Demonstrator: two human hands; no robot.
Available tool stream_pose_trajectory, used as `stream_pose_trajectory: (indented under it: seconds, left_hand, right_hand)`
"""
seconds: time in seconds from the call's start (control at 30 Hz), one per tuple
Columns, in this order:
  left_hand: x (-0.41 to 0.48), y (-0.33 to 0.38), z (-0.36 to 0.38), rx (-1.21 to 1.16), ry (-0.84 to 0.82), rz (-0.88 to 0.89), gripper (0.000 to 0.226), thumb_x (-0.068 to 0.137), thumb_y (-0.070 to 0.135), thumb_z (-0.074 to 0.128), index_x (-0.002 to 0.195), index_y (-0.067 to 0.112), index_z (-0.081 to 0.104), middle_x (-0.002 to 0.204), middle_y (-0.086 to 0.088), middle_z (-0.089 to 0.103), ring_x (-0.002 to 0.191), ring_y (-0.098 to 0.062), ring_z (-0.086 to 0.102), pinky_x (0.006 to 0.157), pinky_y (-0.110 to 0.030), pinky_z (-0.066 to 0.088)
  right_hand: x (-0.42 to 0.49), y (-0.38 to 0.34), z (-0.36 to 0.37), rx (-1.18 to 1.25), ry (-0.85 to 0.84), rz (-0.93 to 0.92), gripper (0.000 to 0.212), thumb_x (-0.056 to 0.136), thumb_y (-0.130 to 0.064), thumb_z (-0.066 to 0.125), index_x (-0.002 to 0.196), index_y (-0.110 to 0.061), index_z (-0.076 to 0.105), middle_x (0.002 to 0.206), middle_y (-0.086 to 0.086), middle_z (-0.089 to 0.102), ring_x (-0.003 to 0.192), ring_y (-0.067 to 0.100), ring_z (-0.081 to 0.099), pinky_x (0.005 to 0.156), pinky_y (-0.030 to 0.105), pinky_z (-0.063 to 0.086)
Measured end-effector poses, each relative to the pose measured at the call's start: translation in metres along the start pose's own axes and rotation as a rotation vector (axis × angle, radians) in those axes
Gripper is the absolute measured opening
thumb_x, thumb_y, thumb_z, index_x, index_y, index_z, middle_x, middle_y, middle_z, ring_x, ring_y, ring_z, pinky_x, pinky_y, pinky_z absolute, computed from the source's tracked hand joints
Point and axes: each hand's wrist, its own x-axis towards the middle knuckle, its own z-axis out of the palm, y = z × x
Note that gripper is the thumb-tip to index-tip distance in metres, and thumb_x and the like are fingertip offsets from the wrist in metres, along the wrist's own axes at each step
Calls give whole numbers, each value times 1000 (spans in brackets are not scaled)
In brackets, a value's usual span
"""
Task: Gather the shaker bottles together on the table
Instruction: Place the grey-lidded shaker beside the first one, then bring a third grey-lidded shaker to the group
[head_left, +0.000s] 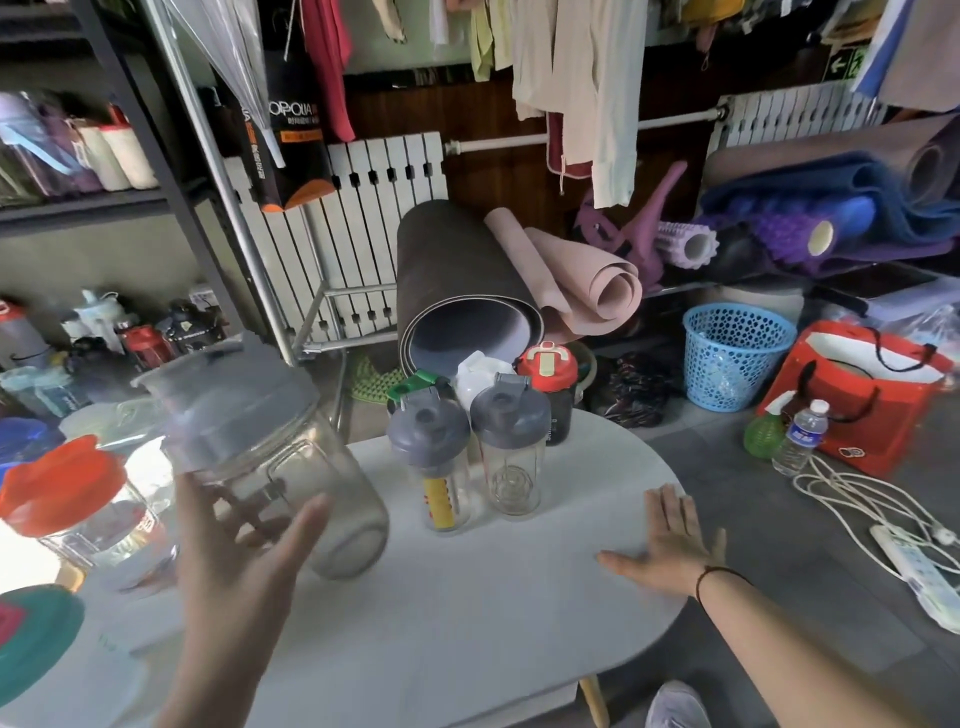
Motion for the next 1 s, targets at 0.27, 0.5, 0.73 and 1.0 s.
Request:
stream_pose_trajectory:
  seconds: [0.27,0.5,0.73,1.0]
  left_hand:
    - [-70,12,190,6,-489,68,90,57,30,99,129,47,48,135,-1,60,127,-21,62,110,-42,59]
    - [-59,-22,302,41,-492,-209,105,74,9,99,159,13,38,156,-6,54,148,-24,51,124,-40,49]
    - [-96,-56,211,-51,-405,-156,111,44,46,110,133,44,45,124,34,67,114,22,63,94,-2,53]
    - [-88,-91,90,49,-106,-193,121,32,50,88,142,50,37,111,61,62,102,36,60,92,-26,49]
  right_hand:
    - [-2,2,1,-32,-15,-7,104,99,-71,47,173,-20,-7,178,4,-29,165,28,-28,134,66,1]
    - [4,7,5,-38,-25,-19,102,102,-55,54,172,-18,-10,177,8,-31,163,29,-31,133,69,2]
    - [1,7,4,33,1,-62,102,104,-65,46,171,-18,-14,176,5,-33,165,29,-27,134,70,5]
    - [4,4,10,65,45,-28,134,83,-92,48,170,-17,-20,177,2,-32,166,26,-24,133,69,6]
